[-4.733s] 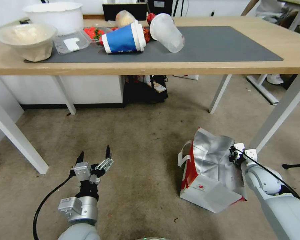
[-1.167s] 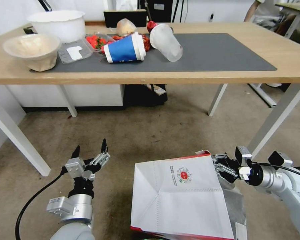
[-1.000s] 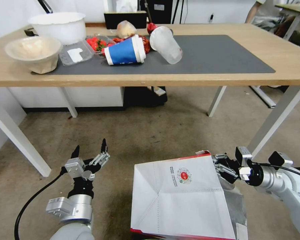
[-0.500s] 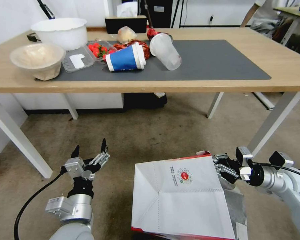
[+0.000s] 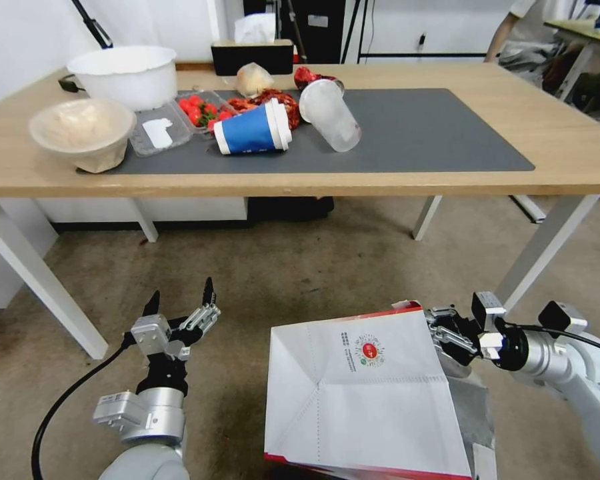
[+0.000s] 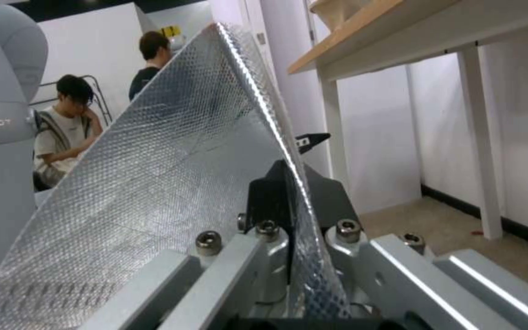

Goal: Pick up the food delivery bag from the floor and place it on the table.

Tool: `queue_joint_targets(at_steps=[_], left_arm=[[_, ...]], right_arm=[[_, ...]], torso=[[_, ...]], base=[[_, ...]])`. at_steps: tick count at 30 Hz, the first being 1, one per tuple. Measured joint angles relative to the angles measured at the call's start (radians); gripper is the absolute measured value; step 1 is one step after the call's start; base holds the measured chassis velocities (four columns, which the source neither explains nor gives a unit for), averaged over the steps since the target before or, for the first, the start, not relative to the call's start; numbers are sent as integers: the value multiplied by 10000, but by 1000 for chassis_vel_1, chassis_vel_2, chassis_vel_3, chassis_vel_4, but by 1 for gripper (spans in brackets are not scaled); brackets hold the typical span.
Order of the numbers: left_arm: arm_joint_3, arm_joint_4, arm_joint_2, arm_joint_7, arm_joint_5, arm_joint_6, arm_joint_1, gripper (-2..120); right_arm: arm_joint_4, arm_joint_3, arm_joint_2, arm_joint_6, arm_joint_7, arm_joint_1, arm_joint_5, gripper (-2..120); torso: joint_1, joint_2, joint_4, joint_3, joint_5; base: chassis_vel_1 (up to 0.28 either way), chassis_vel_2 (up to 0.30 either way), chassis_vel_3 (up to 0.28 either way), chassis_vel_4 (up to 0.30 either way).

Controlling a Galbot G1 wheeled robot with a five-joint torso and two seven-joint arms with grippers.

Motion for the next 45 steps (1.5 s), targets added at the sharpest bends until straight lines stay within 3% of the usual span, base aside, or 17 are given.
queue_joint_targets(at_steps=[45], left_arm=[[21, -60, -49, -24, 84, -44, 87, 100]], right_arm=[[159, 126, -132, 14, -66, -147, 59, 0]], torso=[[579, 1774, 0, 1197, 0]], base=[[0, 0, 0, 0]])
